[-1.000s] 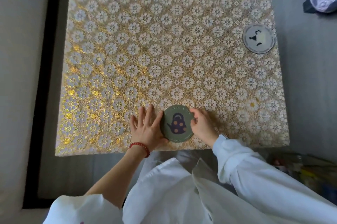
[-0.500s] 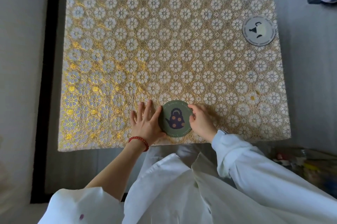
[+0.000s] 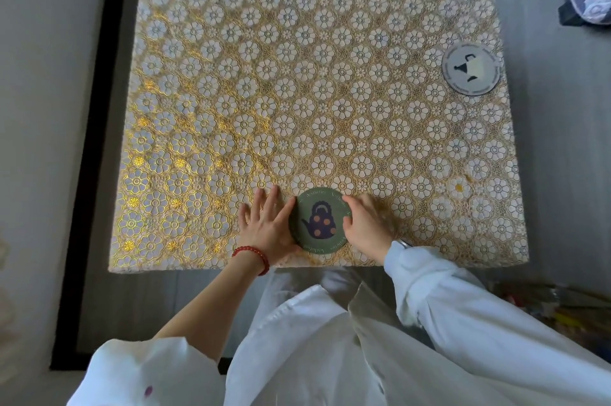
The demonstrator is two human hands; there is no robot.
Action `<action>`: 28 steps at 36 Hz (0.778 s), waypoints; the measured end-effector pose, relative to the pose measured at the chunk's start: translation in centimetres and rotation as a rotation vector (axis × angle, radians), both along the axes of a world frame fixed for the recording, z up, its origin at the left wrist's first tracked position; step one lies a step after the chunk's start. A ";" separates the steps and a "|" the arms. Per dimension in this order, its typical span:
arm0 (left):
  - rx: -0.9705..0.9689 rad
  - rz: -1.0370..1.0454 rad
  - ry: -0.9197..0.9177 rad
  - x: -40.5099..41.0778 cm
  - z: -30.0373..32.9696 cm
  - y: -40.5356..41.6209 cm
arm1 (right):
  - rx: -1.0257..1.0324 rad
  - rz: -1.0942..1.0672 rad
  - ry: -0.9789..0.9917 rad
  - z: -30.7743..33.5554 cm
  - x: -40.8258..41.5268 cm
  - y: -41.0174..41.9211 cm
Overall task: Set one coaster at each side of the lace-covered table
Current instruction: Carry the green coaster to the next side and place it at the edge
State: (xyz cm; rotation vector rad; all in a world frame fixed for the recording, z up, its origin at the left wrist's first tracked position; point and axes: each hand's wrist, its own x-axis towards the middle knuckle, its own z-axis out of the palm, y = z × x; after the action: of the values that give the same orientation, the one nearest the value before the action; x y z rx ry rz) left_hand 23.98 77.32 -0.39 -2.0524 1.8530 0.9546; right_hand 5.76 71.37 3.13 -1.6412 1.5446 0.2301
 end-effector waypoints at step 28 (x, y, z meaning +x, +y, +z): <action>-0.429 0.678 -0.081 25.1 10.8 8.7 | -0.245 0.522 -0.201 5.6 27.5 1.8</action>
State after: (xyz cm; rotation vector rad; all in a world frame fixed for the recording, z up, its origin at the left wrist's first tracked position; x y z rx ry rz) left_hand 49.13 85.98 10.37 -3.0326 1.4144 0.5994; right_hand 33.23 73.14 8.74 -2.1743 1.0024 0.1481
